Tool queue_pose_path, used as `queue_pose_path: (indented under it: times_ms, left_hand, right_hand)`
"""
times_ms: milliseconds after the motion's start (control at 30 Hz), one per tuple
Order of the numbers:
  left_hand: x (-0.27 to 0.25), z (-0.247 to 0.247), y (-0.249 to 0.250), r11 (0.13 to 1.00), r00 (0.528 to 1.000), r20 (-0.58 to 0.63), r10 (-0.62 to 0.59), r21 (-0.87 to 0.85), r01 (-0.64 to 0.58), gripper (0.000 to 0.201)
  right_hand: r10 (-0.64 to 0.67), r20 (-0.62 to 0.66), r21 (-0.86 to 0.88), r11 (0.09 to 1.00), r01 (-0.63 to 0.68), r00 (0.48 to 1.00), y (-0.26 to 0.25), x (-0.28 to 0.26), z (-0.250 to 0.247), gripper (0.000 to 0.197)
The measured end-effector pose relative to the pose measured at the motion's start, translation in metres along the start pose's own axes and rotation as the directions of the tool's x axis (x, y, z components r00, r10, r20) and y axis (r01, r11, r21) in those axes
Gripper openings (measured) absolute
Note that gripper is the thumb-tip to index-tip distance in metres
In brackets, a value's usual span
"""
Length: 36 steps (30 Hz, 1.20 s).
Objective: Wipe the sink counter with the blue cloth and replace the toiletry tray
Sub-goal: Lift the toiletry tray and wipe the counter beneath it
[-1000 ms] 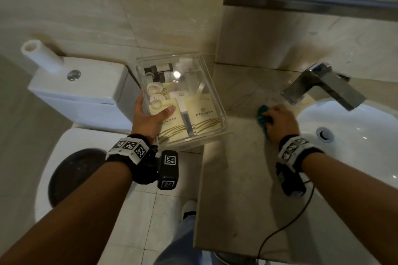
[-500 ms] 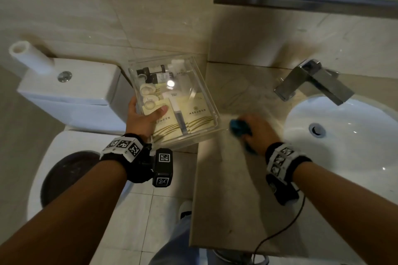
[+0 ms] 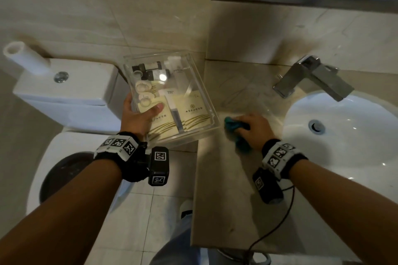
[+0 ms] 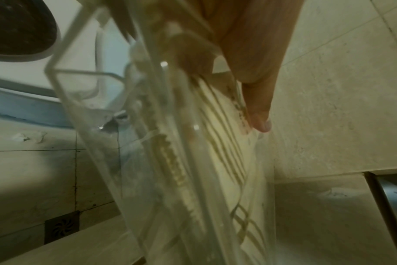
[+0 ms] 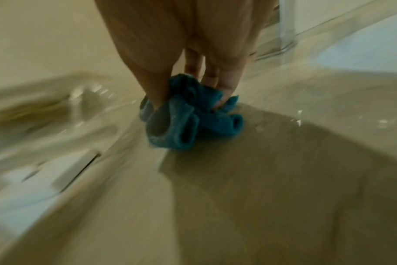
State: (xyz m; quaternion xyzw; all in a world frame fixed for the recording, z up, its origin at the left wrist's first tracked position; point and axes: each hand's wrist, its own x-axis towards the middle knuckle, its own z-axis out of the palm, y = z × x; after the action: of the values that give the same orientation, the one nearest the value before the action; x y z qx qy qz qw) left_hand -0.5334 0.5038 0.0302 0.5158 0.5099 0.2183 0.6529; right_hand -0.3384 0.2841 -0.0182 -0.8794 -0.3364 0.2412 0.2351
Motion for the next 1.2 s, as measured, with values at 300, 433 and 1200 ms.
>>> queue_pose_path:
  times_ms: [300, 433, 1200]
  left_hand:
    - [0.011, -0.006, -0.007, 0.998, 1.0, 0.003, -0.02, -0.067, 0.02, 0.082]
    - [0.01, -0.007, -0.007, 0.998, 1.0, 0.004, -0.018, -0.057, 0.018, 0.081]
    - [0.02, -0.005, -0.004, 0.998, 1.0, 0.009, -0.028, -0.057, 0.028, 0.081]
  right_hand:
    - [0.259, -0.232, -0.177, 0.937, -0.302, 0.938, 0.05, 0.043, -0.027, 0.045]
    - [-0.06, -0.044, -0.133, 0.99, 0.053, 0.997, -0.003, 0.003, 0.026, 0.04]
    - [-0.048, -0.045, -0.204, 0.978, 0.038, 0.998, 0.013, 0.069, -0.018, 0.046]
